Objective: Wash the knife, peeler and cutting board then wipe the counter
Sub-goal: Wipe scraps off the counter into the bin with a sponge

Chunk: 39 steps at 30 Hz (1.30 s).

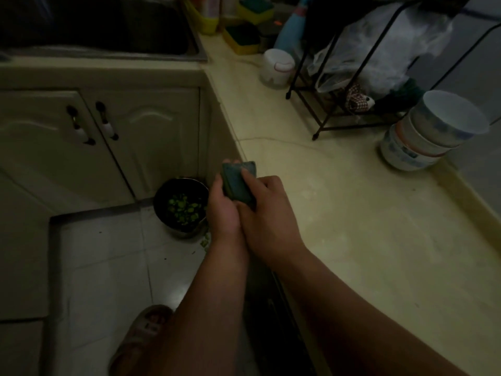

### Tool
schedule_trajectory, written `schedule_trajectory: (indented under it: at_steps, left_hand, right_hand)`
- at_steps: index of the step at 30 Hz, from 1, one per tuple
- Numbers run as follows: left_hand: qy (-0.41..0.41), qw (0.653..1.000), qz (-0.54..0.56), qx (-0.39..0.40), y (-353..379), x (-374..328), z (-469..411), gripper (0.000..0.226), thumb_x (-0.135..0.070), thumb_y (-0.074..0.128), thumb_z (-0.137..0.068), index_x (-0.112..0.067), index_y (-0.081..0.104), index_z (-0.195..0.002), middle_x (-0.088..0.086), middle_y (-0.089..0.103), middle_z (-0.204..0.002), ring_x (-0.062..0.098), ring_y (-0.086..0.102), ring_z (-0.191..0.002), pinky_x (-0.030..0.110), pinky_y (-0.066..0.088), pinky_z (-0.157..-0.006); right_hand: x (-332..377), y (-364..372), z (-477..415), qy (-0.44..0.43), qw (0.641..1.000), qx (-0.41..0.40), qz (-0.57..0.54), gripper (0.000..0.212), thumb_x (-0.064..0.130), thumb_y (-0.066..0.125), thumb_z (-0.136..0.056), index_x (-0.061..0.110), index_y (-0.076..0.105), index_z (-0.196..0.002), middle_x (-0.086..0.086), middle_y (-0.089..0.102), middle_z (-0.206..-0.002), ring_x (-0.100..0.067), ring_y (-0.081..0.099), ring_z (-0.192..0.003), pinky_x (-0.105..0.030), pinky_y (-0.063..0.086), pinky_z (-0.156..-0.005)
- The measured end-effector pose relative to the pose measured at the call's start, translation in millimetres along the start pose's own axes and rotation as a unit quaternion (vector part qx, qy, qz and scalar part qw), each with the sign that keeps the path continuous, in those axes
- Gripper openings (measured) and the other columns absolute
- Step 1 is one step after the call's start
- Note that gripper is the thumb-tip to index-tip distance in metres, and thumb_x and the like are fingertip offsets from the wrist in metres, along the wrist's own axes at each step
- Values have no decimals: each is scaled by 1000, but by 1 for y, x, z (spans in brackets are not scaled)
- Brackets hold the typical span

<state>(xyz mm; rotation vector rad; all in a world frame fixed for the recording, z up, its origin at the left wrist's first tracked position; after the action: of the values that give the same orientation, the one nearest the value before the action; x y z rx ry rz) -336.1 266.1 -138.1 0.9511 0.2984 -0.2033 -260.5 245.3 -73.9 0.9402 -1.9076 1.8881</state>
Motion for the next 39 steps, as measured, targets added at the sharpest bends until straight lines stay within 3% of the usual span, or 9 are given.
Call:
schedule_trajectory:
  at_steps: [9,13,16,20,24,28,33,37,39]
  left_hand:
    - [-11,998,-48,30,33,-133,-25,39,-27,48,-103,-7,67,-131,14,70,-123,25,67,-116,38,53,-104]
    - [5,982,-182,-53,10,-185,-84,19,-16,54,-99,-7,70,-103,14,73,-93,21,69,-92,28,57,-83]
    - [-38,900,-415,-125,-32,-184,-156,52,-42,49,-98,-10,61,-137,21,66,-132,35,65,-118,43,51,-106]
    - [-87,826,-541,-129,-65,-184,-205,63,-56,39,-94,-14,60,-136,12,66,-128,32,65,-109,50,54,-101]
    - [-90,840,-521,-118,-47,-205,-209,53,-52,46,-93,-19,63,-131,8,66,-129,27,64,-109,43,55,-98]
    - [-42,857,-507,-79,-11,-220,-177,23,-17,43,-107,-9,64,-101,6,63,-81,18,58,-64,23,51,-57]
    - [-30,845,-534,-20,18,-221,-146,35,-43,55,-104,-15,60,-84,0,54,-69,14,47,-51,35,56,-70]
    - [-68,875,-472,-78,34,-224,-136,32,-42,52,-104,-18,56,-83,-2,43,-67,9,36,-44,18,33,-41]
    - [-82,893,-434,-91,41,-231,-133,31,-36,49,-104,-17,58,-82,-1,42,-66,8,38,-41,16,29,-38]
  right_hand:
    - [84,8,-83,12,993,-40,-107,68,35,74,-93,25,48,-155,-3,55,-124,-2,53,-111,7,30,-87]
    - [87,-3,-124,48,992,-70,-91,67,44,69,-96,30,43,-157,3,50,-130,-1,47,-112,7,30,-83]
    - [75,-1,-142,79,993,-67,-60,68,45,68,-97,30,41,-158,3,44,-125,0,44,-106,8,29,-80]
    - [63,-1,-158,104,993,-55,-21,69,42,68,-97,27,41,-158,2,43,-124,-3,44,-106,10,28,-78]
    - [58,-3,-170,117,992,-49,5,69,43,71,-94,24,45,-156,-6,52,-128,-11,52,-111,-6,34,-87]
    - [64,1,-171,141,990,-20,5,67,43,70,-95,27,45,-155,-4,50,-127,-11,50,-109,-14,36,-87]
    - [70,-9,-147,205,978,-25,-44,64,38,70,-96,31,45,-154,0,48,-132,-9,50,-113,0,30,-77]
    - [62,-30,-124,271,953,-33,-129,62,37,73,-93,32,50,-150,-3,56,-141,-21,60,-118,-34,51,-99]
    - [74,-28,-125,264,954,-48,-134,62,36,73,-93,31,50,-150,-2,55,-141,-18,59,-118,-32,50,-96]
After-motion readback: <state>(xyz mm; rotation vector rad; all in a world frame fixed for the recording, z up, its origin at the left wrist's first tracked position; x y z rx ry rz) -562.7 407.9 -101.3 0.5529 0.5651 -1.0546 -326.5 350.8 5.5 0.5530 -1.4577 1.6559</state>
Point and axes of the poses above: each hand's wrist, its own z-axis away from the middle knuckle, its own y-axis out of the palm, x = y × z, the point moved 3 cm from there along -z, towards the middle knuckle
